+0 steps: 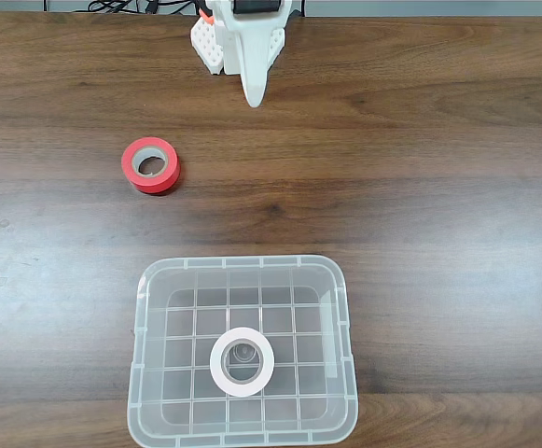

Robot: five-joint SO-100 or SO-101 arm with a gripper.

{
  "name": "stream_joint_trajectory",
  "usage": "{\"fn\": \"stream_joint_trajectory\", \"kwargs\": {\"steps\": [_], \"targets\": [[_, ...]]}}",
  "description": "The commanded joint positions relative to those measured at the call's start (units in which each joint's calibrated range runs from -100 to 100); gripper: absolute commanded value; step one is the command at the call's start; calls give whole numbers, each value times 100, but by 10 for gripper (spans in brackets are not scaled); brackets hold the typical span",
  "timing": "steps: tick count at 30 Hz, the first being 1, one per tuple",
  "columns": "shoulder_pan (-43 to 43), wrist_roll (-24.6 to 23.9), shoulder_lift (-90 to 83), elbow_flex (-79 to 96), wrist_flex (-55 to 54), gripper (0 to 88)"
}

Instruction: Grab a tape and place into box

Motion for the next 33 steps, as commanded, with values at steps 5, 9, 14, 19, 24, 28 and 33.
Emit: {"fn": "stream_joint_trajectory", "kwargs": {"steps": [5, 9, 14, 19, 24, 28, 33], "targets": [[-1, -21, -2179, 3420, -1303, 17], [43, -79, -3007, 4270, -1294, 13], [50, -416, -3619, 4874, -1243, 13], [50, -474, -3563, 5032, -1243, 13], [50, -437, -3563, 5032, -1217, 13], [50, -432, -3563, 5032, -1217, 13], [50, -432, -3555, 5032, -1208, 13]]}}
